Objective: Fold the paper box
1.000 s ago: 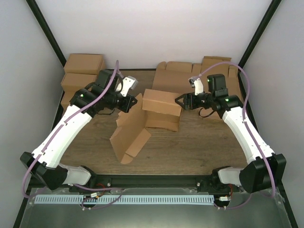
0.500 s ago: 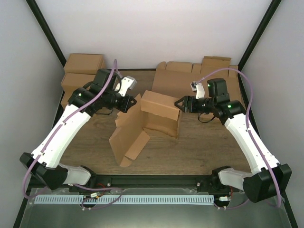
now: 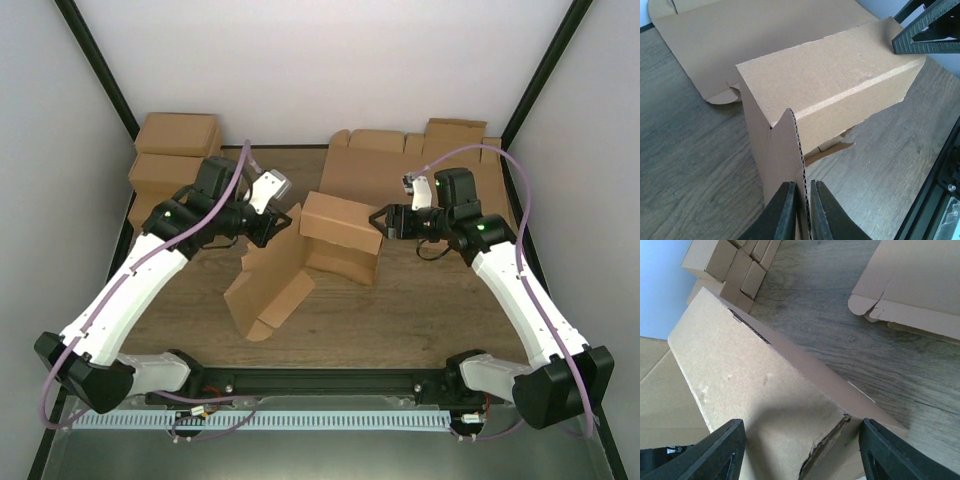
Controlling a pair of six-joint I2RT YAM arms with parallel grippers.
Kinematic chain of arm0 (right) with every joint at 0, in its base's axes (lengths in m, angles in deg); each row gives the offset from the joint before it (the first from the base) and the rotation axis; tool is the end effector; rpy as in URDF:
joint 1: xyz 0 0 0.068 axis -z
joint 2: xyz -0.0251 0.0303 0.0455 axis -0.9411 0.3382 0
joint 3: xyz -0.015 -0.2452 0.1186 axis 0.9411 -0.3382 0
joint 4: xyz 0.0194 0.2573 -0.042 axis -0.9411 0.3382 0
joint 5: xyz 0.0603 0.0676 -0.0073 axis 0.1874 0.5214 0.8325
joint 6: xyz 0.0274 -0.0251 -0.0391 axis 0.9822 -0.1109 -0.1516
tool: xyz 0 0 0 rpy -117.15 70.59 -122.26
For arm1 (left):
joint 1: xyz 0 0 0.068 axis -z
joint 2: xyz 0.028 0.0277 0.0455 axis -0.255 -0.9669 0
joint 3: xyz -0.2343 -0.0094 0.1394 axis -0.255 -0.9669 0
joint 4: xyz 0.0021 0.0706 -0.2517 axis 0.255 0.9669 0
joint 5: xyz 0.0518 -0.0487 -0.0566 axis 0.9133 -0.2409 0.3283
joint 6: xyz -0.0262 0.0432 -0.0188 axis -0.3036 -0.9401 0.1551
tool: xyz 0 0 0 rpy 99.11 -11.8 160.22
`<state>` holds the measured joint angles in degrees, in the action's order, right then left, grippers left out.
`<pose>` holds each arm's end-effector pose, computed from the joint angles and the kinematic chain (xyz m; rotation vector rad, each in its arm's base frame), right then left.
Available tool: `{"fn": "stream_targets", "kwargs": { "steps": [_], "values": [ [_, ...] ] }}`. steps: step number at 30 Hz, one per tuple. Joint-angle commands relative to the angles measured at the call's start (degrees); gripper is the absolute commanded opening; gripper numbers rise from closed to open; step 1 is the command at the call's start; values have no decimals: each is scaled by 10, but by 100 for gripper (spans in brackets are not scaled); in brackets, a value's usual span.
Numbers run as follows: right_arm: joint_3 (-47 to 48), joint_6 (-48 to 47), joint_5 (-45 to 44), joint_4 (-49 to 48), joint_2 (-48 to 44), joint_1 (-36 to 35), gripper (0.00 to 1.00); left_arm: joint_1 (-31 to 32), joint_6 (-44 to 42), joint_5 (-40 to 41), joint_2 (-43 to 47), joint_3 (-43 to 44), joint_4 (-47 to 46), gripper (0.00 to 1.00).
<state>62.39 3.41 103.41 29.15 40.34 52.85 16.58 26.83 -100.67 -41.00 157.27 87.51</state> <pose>0.2266 0.0891 0.3424 -0.2527 2.3233 0.9054 0.2112 -0.1430 0.3908 0.8919 2.1587 -0.6417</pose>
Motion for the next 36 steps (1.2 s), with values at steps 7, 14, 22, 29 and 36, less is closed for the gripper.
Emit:
{"fn": "stream_targets", "kwargs": {
  "steps": [7, 14, 22, 29, 36],
  "values": [
    [3, -42, 9, 8, 14, -18, 65, 10, -8, -13, -22, -25, -10, 40],
    [5, -32, 6, 1, 25, -18, 65, 23, -11, 60, -25, -11, -21, 60],
    [16, -27, -3, -1, 33, -18, 65, 28, 3, 69, -24, 30, -42, 92],
    [17, -26, -9, -2, 41, -18, 64, 29, -26, 83, -29, 44, -45, 96],
    [18, -24, -4, -5, 43, -18, 64, 135, -249, 209, -34, 35, -61, 96]
  ]
}}
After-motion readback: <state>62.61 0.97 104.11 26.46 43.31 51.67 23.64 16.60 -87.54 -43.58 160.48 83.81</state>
